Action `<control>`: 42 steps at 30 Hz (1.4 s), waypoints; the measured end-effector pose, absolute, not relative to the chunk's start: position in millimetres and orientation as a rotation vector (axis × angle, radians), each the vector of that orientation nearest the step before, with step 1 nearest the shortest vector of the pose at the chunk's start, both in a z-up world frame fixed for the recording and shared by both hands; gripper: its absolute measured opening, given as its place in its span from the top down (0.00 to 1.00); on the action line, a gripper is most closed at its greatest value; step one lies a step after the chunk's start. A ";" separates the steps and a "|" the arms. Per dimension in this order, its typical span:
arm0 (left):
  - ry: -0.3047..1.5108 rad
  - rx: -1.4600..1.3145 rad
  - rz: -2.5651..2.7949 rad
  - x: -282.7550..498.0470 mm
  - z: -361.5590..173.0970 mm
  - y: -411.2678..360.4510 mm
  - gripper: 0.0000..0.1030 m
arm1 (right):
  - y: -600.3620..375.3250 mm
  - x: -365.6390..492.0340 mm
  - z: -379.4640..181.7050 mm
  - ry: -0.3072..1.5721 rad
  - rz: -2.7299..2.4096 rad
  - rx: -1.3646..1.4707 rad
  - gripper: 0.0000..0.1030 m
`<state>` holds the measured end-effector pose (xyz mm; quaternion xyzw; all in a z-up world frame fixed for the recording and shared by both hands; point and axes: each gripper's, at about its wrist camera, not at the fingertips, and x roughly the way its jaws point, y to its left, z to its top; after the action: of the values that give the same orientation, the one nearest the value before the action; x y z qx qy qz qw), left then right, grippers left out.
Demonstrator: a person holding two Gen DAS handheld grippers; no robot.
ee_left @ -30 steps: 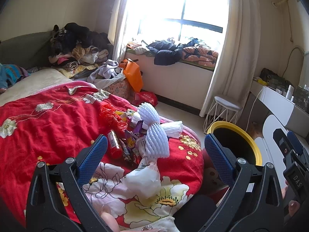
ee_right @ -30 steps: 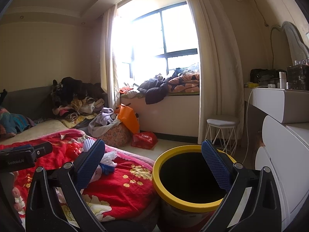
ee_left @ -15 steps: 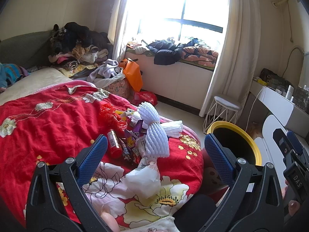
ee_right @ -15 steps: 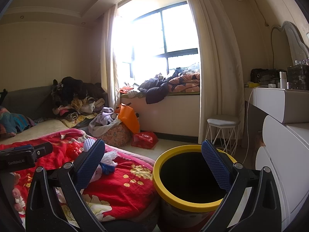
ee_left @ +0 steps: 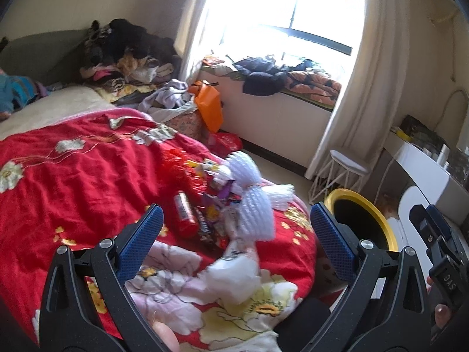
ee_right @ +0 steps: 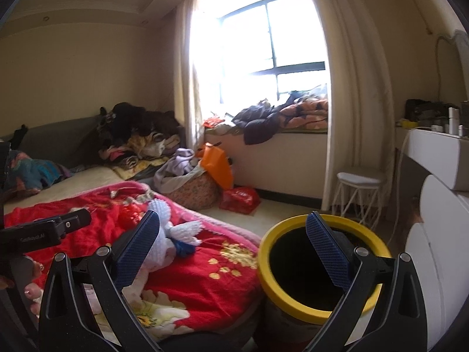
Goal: Collect trash
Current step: 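Grasp the white printed plastic bag with the left tool while the right tool grasps the white foam mesh bundle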
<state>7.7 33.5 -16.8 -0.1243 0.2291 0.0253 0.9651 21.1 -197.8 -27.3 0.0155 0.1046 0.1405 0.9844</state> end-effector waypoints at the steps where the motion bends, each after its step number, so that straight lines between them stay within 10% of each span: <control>1: 0.464 -0.263 0.063 8.4 -17.2 39.2 0.10 | -195.1 23.8 -25.7 0.218 0.294 0.031 0.06; 16: 0.546 -0.386 0.089 14.9 -34.1 117.5 0.10 | -105.9 100.5 -22.1 0.413 0.536 -0.015 0.06; 30: 0.726 -0.333 -0.209 32.1 -84.3 67.7 0.11 | -60.9 170.2 -60.3 0.718 0.641 -0.051 0.43; 42: 0.821 -0.325 -0.265 57.5 -111.7 40.4 0.44 | -63.8 179.5 -75.0 0.777 0.697 -0.012 0.74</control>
<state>57.5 40.4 -111.7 -0.1567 0.3962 -0.1278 0.8956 179.5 -63.8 -75.0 -0.0057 0.3711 0.3330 0.8668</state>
